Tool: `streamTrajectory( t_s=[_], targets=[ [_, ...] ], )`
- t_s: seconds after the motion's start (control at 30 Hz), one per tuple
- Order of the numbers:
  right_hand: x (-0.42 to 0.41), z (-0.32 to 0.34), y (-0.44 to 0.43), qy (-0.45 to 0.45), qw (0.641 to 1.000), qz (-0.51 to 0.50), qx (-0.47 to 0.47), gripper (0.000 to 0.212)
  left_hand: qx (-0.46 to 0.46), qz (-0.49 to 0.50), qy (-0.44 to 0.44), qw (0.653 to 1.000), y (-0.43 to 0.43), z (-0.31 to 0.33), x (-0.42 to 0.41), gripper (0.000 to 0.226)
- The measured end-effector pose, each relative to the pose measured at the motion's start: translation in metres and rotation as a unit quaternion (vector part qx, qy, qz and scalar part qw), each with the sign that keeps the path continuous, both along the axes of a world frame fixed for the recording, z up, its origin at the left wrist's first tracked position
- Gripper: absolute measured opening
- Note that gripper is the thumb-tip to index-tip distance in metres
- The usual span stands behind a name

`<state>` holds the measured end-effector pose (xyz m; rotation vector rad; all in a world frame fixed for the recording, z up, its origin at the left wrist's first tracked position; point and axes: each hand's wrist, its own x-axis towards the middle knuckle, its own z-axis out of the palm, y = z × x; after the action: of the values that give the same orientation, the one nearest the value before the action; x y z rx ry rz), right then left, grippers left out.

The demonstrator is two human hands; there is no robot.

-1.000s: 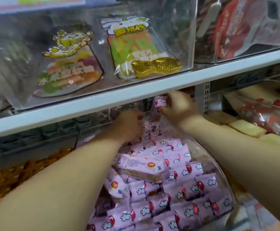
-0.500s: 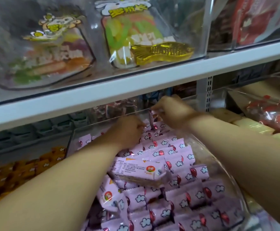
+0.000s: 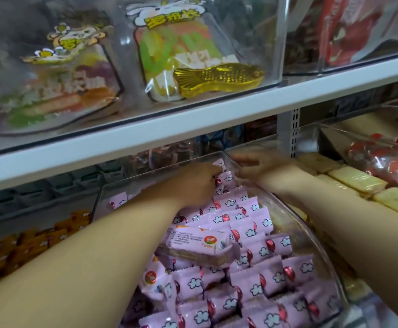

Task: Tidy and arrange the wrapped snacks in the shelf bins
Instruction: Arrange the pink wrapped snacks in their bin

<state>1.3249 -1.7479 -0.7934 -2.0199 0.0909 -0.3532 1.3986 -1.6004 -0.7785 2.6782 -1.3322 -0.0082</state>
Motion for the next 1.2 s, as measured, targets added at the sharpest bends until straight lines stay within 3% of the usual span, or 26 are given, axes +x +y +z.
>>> streamTrajectory(
  t_s=[0.3,0.43,0.53,0.67,0.9,1.0,1.03,1.13,1.2],
  targets=[
    [0.002,0.002,0.004,0.025,0.997,-0.026,-0.066,0.039,0.084,0.050,0.037,0.995,-0.006,0.018,-0.009,0.034],
    [-0.013,0.012,0.008,0.038,0.991,-0.032,-0.126,0.034,0.012,0.057,0.074,0.996,0.008,0.022,-0.020,0.029],
    [-0.030,0.019,0.017,0.029,0.975,-0.031,-0.217,0.034,-0.064,0.080,0.088,0.991,0.033,0.033,-0.036,0.039],
    [-0.054,0.030,0.040,0.022,0.944,-0.014,-0.330,0.028,-0.079,0.126,0.087,0.985,0.076,0.046,-0.056,0.041],
    [-0.075,0.057,0.055,0.028,0.939,0.014,-0.341,0.027,-0.075,0.144,0.080,0.984,0.124,0.037,-0.091,0.036],
    [-0.088,0.055,0.060,0.082,0.934,0.044,-0.344,0.025,-0.075,0.134,0.077,0.985,0.129,0.025,-0.099,0.036],
    [-0.093,0.052,0.063,0.118,0.913,0.049,-0.386,0.028,-0.082,0.134,0.082,0.984,0.129,0.021,-0.102,0.036],
    [-0.104,0.038,0.067,0.219,0.806,0.033,-0.549,0.043,-0.102,0.147,0.061,0.982,0.129,0.012,-0.106,0.032],
    [-0.107,0.035,0.066,0.225,0.778,0.023,-0.586,0.039,-0.100,0.147,0.050,0.983,0.130,0.011,-0.107,0.032]
  ],
)
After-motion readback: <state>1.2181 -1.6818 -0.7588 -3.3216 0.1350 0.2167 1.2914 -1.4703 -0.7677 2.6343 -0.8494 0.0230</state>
